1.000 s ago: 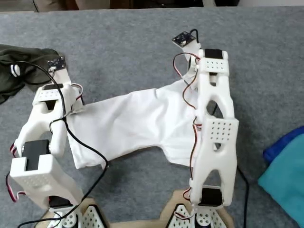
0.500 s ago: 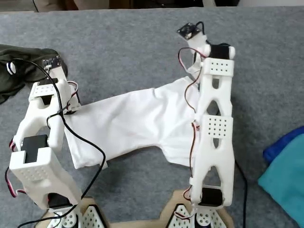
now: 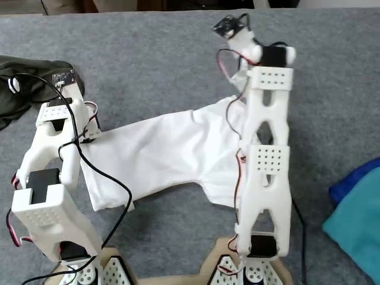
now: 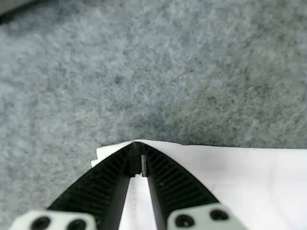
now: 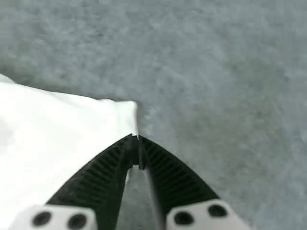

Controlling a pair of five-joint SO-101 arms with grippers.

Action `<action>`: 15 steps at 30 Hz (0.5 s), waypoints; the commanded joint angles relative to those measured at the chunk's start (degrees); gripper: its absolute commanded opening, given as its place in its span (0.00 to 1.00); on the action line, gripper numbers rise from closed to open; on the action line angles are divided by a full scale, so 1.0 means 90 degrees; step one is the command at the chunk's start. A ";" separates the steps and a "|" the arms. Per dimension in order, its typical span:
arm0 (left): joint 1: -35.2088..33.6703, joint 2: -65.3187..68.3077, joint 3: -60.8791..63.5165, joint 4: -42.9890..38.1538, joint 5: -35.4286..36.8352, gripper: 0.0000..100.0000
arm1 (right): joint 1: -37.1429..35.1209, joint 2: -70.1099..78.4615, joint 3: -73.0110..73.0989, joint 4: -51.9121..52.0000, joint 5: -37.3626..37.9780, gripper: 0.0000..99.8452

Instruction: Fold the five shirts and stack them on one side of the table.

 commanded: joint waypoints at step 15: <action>-0.0254 0.0024 -0.0039 -0.0215 -0.0039 0.02 | -0.0767 -0.1734 0.3560 -0.0449 -0.0752 0.01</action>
